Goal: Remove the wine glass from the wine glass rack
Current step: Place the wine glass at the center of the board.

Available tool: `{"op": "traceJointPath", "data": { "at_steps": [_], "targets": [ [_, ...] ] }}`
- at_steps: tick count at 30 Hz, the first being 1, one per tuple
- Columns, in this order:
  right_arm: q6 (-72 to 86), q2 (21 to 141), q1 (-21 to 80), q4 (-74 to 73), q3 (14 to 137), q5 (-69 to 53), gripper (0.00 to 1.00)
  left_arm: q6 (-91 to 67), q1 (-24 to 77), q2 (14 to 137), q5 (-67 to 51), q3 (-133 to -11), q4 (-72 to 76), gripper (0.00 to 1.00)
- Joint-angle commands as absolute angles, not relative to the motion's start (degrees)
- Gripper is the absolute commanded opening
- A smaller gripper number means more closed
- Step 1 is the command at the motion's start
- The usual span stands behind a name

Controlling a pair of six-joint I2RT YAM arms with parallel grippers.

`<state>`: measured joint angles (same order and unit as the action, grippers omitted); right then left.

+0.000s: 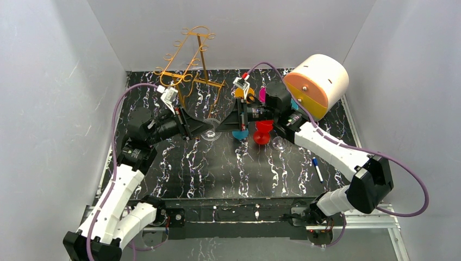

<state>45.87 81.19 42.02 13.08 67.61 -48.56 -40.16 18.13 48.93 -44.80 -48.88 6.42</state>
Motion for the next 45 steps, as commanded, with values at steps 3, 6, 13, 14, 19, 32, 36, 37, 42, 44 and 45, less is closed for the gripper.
{"op": "traceJointPath", "data": {
  "at_steps": [3, 6, 13, 14, 19, 32, 36, 37, 42, 44, 45],
  "targets": [
    [39.7, 77.3, 41.9, 11.3, 69.8, -45.1, 0.01, -27.8, 18.4, 47.1, -46.1, -54.5, -12.3, 0.39],
    [38.9, 76.8, 42.0, 10.4, 70.0, -44.7, 0.01, -26.0, 18.4, 46.3, -48.0, -55.4, -14.9, 0.48],
    [38.7, 76.7, 42.0, 10.9, 69.8, -45.2, 0.01, -26.4, 18.4, 47.3, -49.9, -55.4, -15.1, 0.40],
    [38.8, 76.9, 42.1, 11.1, 69.8, -45.6, 0.01, -26.9, 18.4, 48.0, -50.6, -55.4, -14.6, 0.37],
    [38.8, 77.1, 42.0, 11.8, 69.5, -45.8, 0.01, -28.5, 18.7, 49.9, -50.4, -56.9, -12.4, 0.32],
    [37.6, 77.3, 42.6, 12.5, 69.3, -47.7, 0.01, -34.0, 19.8, 49.4, -50.3, -51.9, -3.6, 0.12],
    [36.9, 77.0, 42.6, 12.5, 69.0, -47.8, 0.01, -31.9, 19.9, 48.7, -54.2, -50.9, -4.4, 0.17],
    [36.7, 76.7, 42.6, 12.4, 68.9, -47.7, 0.01, -31.8, 19.9, 48.4, -54.1, -50.6, -4.6, 0.18],
    [36.0, 76.1, 42.6, 13.5, 68.1, -48.6, 0.01, -32.4, 19.9, 49.5, -52.4, -51.0, -4.7, 0.07],
    [35.1, 76.2, 42.6, 12.9, 68.3, -48.9, 0.01, -32.3, 20.0, 49.6, -52.5, -50.9, -4.7, 0.01],
    [34.7, 76.1, 42.6, 12.5, 68.3, -48.9, 0.01, -32.3, 20.1, 49.4, -52.4, -50.7, -4.7, 0.00]
  ]
}}
